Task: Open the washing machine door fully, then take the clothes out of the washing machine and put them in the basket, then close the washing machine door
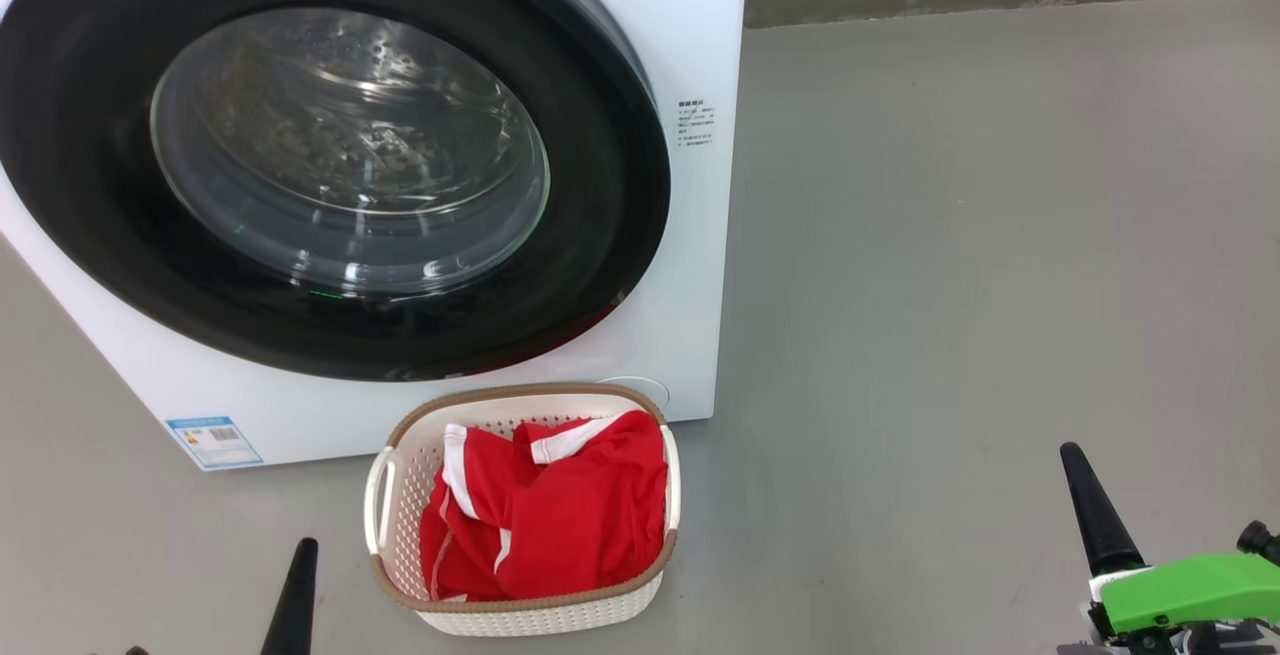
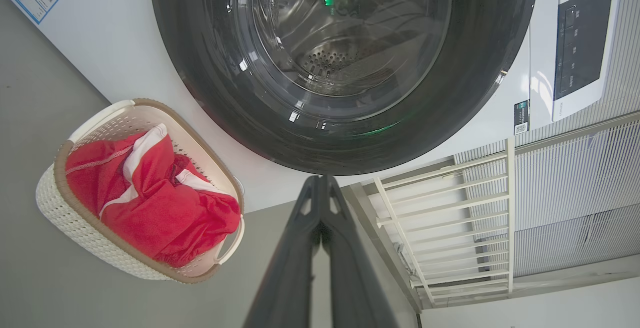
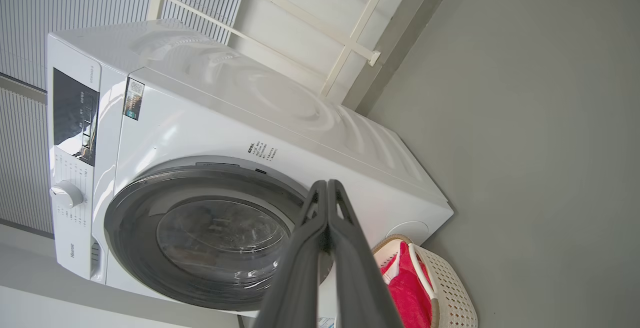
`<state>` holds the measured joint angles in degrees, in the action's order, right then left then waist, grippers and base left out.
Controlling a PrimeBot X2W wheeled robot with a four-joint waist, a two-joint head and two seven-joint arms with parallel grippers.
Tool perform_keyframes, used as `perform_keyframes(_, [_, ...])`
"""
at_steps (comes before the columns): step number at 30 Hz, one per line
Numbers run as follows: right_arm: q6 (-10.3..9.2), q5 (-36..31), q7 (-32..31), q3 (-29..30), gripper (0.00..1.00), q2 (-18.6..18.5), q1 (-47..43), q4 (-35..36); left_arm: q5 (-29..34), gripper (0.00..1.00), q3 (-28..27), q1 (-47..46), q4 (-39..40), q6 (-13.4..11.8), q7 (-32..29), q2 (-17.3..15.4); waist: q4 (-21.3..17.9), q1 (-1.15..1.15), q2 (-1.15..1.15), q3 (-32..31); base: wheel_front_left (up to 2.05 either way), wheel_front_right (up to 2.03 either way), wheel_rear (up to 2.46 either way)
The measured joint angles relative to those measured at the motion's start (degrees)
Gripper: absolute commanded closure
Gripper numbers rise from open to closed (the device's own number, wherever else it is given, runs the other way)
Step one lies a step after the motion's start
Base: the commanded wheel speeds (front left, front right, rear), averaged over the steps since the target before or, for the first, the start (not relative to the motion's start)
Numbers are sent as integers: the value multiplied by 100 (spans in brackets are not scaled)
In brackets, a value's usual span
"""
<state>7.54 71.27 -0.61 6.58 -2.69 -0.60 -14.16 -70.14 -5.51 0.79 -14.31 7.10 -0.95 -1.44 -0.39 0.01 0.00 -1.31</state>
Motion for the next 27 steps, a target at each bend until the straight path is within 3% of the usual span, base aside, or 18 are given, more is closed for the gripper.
perform_keyframes(27, [-1, 1596, -459, 60, 100, 29, 343, -96, -1724, 100, 34, -344, -74, 0, -410, -21, 31, 0, 0, 121, 0, 0, 0])
